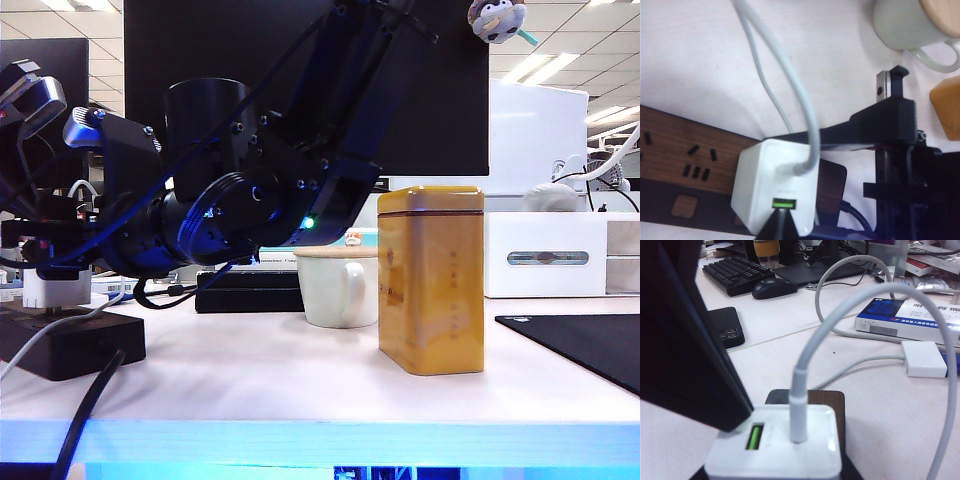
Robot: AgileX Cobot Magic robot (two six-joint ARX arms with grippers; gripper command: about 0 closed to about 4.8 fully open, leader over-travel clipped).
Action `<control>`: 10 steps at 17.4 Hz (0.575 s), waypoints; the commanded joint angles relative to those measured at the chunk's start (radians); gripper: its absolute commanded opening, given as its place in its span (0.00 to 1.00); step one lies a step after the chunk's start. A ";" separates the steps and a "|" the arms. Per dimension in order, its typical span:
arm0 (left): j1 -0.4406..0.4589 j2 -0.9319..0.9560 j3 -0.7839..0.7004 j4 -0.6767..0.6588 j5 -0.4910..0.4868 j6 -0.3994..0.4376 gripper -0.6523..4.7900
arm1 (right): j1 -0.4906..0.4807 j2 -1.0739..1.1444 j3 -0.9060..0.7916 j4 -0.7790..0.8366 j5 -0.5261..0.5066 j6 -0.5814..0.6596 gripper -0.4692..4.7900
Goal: Plug the white charger into the left socket.
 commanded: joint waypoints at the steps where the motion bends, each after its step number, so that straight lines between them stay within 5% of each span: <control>1: 0.000 0.005 0.003 0.001 0.009 -0.004 0.11 | 0.011 0.000 0.000 0.001 -0.043 0.007 0.47; 10: 0.000 0.023 0.003 -0.037 -0.009 -0.008 0.11 | 0.017 0.000 0.000 -0.034 -0.060 -0.124 0.47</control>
